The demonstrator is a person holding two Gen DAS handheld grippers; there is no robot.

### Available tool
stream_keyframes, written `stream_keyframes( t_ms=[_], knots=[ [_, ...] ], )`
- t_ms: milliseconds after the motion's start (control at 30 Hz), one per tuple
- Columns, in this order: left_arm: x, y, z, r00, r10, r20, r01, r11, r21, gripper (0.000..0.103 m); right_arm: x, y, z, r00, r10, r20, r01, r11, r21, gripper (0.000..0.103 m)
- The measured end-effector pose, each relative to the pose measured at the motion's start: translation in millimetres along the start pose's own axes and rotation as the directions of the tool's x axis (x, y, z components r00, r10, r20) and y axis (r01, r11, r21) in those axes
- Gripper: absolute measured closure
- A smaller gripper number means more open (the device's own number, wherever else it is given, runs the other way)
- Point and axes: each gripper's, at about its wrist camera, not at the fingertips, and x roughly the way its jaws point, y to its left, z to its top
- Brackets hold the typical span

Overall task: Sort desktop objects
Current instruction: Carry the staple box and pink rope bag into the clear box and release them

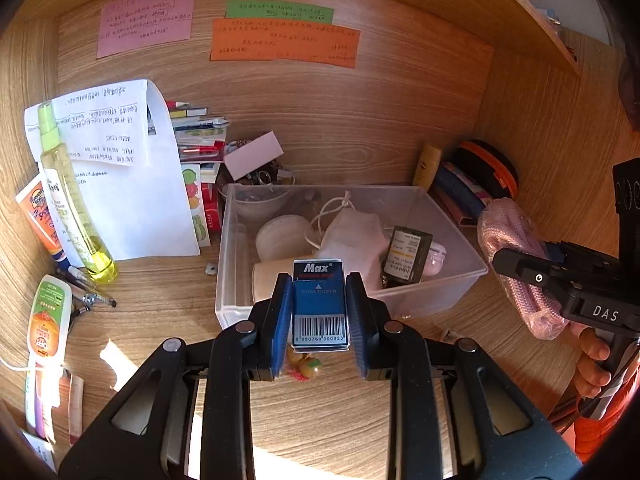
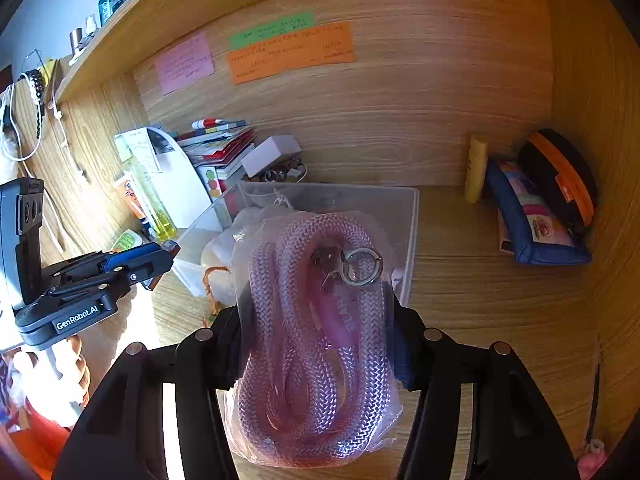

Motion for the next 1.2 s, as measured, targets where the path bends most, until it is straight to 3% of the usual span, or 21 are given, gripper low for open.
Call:
stream_keyframes(
  t_ms=[600,967,1200],
  knots=[
    [33.9,14.5,41.5,1.0,-0.008,-0.018,0.008,1.0,-0.01,0.076,50.3,-9.3,47.5,1.0,-0.01,-0.025,0.01,1.0,-0.01,0.05],
    [68.2,26.9,42.7,0.997,-0.006,-0.079,0.003,0.999,-0.035,0.076,90.6,-22.3,48.7,0.995,-0.042,-0.095,0.041,0.999,-0.012,0.05],
    [88.2,33.2,37.1,0.992,-0.005,-0.128,-0.001,0.999,-0.046,0.076,100.6,-26.1,45.6,0.995,-0.039,-0.096,0.038,0.999,-0.015,0.05]
  ],
)
